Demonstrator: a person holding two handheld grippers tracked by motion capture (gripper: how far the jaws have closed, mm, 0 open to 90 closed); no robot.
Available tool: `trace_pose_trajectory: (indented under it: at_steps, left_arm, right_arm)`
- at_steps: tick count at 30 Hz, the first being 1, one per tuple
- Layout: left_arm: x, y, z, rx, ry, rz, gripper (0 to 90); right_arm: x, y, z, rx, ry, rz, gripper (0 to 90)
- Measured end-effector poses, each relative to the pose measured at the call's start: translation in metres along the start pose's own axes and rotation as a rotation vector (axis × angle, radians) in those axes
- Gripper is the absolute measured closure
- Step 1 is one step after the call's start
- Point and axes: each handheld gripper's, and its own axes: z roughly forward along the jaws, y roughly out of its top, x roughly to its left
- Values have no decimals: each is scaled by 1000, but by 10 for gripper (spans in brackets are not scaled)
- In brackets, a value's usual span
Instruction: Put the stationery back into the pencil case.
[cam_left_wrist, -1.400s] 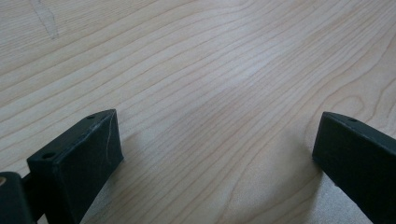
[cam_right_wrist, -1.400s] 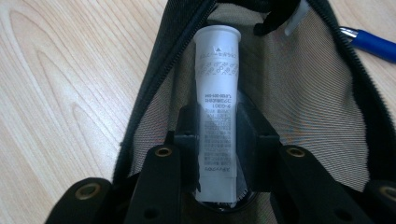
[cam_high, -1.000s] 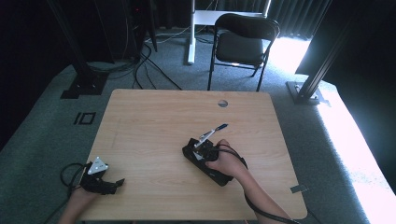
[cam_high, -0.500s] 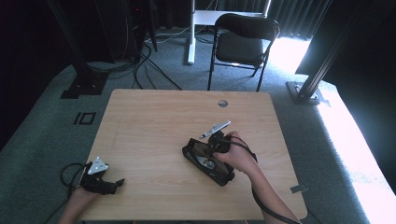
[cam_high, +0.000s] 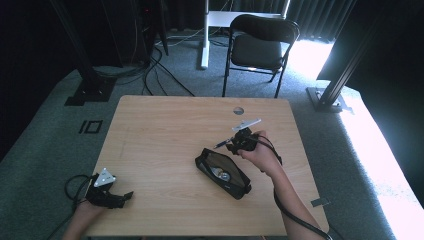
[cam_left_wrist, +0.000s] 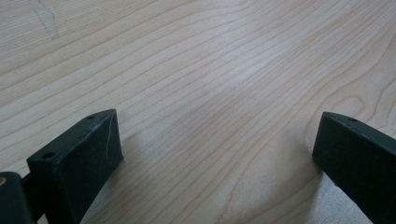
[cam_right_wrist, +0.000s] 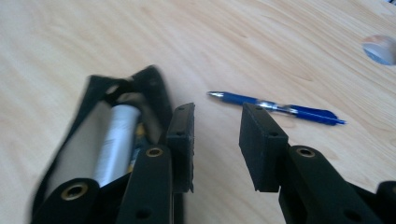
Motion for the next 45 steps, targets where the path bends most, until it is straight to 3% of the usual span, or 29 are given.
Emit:
trace_pose_trajectory:
  at_steps: [7, 12, 19, 24, 30, 36, 39, 45]
  left_arm:
    - [0, 0, 0, 0, 0, 1, 16]
    - [0, 0, 0, 0, 0, 1, 16]
    - [0, 0, 0, 0, 0, 0, 16]
    - [0, 0, 0, 0, 0, 1, 16]
    - [0, 0, 0, 0, 0, 0, 16]
    - [0, 0, 0, 0, 0, 1, 15]
    - [0, 0, 0, 0, 0, 0, 16]
    - [0, 0, 0, 0, 0, 0, 16]
  right_arm:
    - [-29, -1, 20, 28, -44, 74, 647]
    - [-45, -1, 33, 32, -93, 95, 646]
    - [-57, 3, 54, 13, -73, 87, 612]
    - [-64, 3, 69, 33, -55, 88, 552]
    - [-66, 1, 79, 72, -26, 19, 509]
    - [-68, 1, 85, 67, -32, -28, 464]
    - [-68, 1, 90, 97, -34, -80, 466]
    - [-70, 0, 97, 128, -45, -128, 470]
